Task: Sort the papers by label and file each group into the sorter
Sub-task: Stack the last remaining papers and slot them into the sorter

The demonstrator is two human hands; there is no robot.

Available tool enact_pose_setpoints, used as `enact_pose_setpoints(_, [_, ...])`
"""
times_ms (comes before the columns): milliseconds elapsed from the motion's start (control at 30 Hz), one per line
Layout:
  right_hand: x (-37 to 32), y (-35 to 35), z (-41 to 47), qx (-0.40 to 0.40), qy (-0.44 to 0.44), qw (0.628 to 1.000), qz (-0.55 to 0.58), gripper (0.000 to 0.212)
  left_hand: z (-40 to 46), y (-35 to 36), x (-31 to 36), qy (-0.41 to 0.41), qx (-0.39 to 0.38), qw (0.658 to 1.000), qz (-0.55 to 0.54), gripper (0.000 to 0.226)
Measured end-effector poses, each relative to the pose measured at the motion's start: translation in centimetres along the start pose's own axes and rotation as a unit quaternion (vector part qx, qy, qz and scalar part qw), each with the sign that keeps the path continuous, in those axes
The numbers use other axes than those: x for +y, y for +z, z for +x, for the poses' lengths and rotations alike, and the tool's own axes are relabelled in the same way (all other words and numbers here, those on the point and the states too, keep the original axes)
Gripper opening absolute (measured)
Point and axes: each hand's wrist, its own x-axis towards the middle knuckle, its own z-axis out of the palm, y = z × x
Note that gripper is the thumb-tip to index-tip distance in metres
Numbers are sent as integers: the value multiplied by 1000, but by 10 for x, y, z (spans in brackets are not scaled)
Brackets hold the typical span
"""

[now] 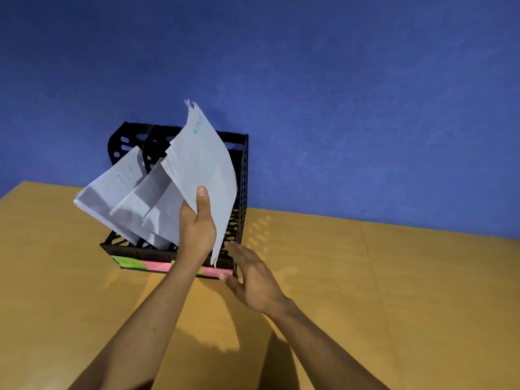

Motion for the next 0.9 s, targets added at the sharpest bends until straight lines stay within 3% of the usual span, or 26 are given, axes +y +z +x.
enact_pose_setpoints(167, [20,22,-4,-101,45,988,-104,71,18,9,-19,-5,-18,1000,13,54])
enact_pose_setpoints(267, [22,28,-5,-100,40,986,-126,71,23,15,-31,-21,-36,999,27,57])
enact_pose_setpoints(367, [22,34,-8,-98,38,984,-142,73,25,22,-44,-41,-29,997,54,43])
enact_pose_setpoints(500, [24,39,-11,-103,52,982,-153,78,26,26,-59,-76,-33,994,73,66])
enact_pose_setpoints(667, [25,40,-9,-105,56,979,-164,81,34,22,-76,-74,-57,990,108,79])
enact_pose_setpoints(900, [23,38,-9,-112,55,978,-170,81,19,13,-104,-58,-43,982,176,52])
